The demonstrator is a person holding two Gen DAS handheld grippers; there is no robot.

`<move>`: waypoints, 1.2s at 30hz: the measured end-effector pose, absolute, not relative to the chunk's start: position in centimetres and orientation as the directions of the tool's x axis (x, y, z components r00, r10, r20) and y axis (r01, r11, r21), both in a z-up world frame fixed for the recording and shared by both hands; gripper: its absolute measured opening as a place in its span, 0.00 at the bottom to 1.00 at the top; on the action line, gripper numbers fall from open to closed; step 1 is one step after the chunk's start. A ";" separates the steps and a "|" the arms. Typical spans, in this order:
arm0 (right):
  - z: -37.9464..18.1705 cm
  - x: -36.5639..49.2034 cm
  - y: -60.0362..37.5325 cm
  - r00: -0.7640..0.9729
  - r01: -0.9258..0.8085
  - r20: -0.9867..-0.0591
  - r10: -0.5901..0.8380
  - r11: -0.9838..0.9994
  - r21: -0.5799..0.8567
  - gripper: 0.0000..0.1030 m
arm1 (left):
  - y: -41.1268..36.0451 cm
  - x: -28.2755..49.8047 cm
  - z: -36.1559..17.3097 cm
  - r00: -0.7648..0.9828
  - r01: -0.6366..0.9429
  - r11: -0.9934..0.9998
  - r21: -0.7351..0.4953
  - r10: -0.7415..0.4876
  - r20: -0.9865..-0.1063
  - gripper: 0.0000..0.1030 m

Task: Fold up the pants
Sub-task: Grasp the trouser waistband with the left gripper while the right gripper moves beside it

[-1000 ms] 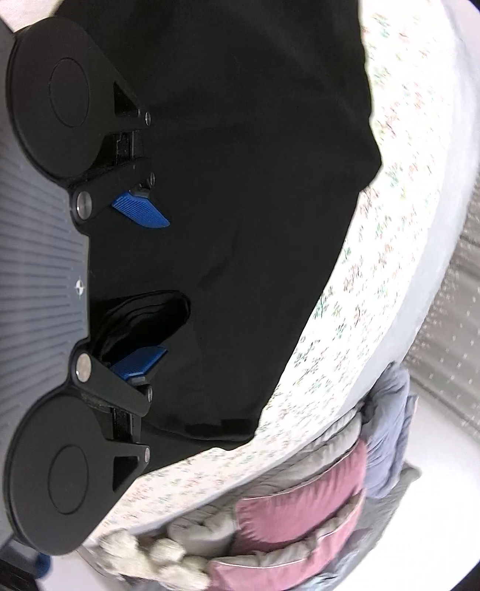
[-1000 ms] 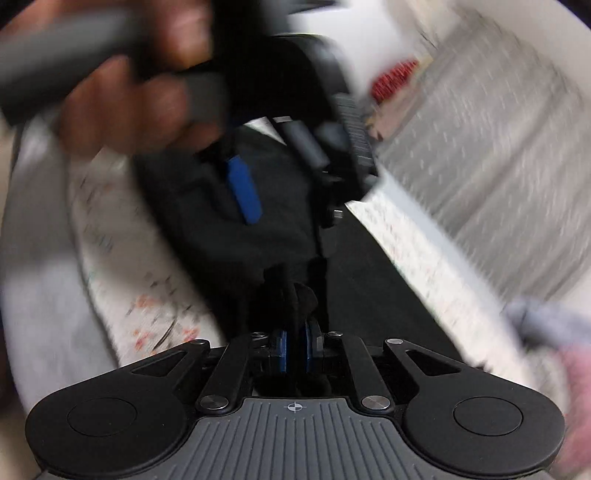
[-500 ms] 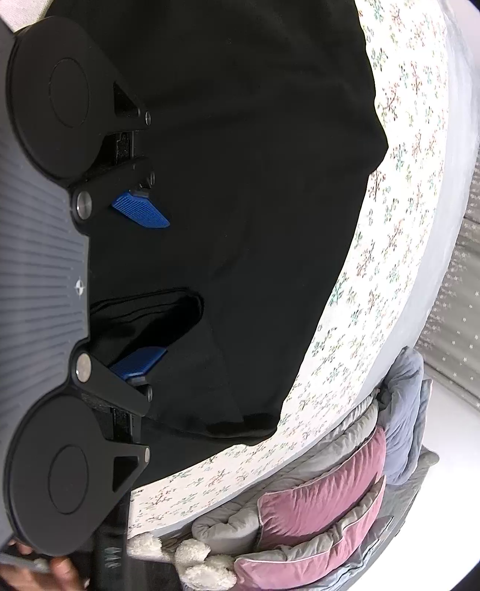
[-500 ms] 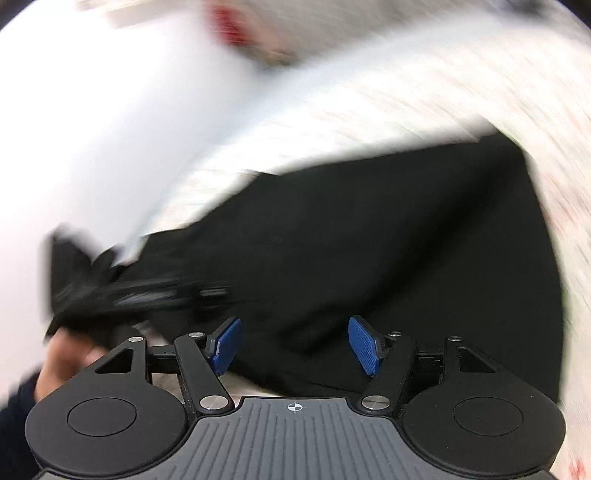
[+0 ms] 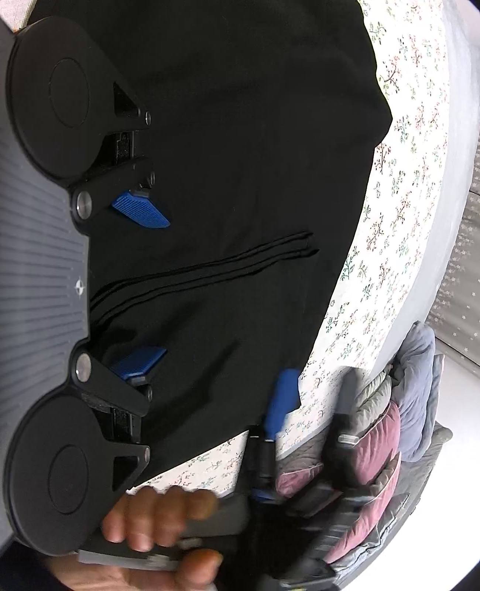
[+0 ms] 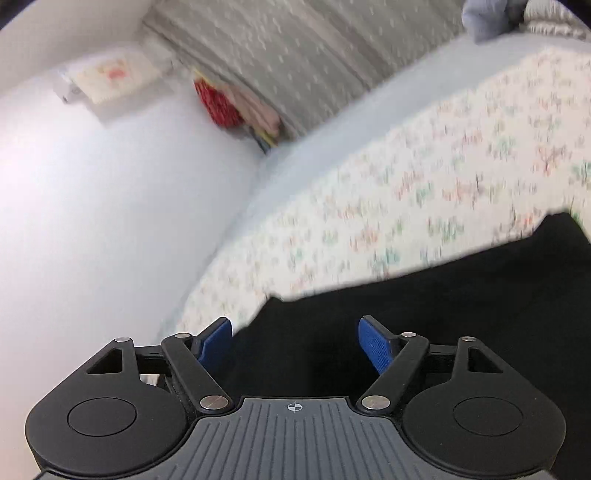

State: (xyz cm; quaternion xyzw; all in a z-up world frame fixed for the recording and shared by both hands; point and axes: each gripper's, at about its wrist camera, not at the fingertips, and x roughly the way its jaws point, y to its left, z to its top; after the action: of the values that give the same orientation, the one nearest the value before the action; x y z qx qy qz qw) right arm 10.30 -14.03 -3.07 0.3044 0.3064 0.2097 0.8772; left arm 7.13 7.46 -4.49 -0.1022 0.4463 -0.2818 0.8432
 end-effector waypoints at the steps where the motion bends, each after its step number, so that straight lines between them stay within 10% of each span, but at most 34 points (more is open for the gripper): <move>1: -3.3 10.3 -13.9 0.703 -0.177 -0.441 0.558 0.737 0.652 0.75 | 7.6 7.2 -4.4 0.444 0.373 0.822 -0.429 -0.565 -0.696 0.83; 15: -4.8 -5.5 -5.5 0.646 -0.569 -0.622 0.444 0.822 -0.004 0.71 | 10.4 8.6 -4.2 0.453 0.239 0.808 -0.538 -0.583 -0.675 0.82; 20: -6.3 -4.8 -4.8 0.625 -0.565 -0.653 0.428 0.825 0.000 0.58 | 10.3 8.9 -4.2 0.453 0.244 0.812 -0.530 -0.579 -0.678 0.82; 22: -6.7 -4.5 -4.6 0.616 -0.559 -0.668 0.418 0.829 0.004 0.30 | 10.2 9.0 -4.2 0.451 0.241 0.811 -0.534 -0.580 -0.678 0.82; 25: -6.7 -4.0 -5.2 0.581 -0.540 -0.683 0.443 0.837 0.084 0.21 | 10.2 9.0 -4.2 0.446 0.241 0.807 -0.539 -0.585 -0.677 0.82; 36: -6.5 -2.5 -9.0 0.493 -0.443 -0.650 0.579 0.810 0.385 0.20 | 10.0 8.5 -4.3 0.416 0.276 0.827 -0.490 -0.563 -0.714 0.81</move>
State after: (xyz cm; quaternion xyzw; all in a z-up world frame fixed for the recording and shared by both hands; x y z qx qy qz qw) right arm -2.52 -9.02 -6.48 0.0833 0.4067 0.2971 0.8599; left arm 8.50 9.96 -4.29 -0.1499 0.4774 -0.2534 0.8279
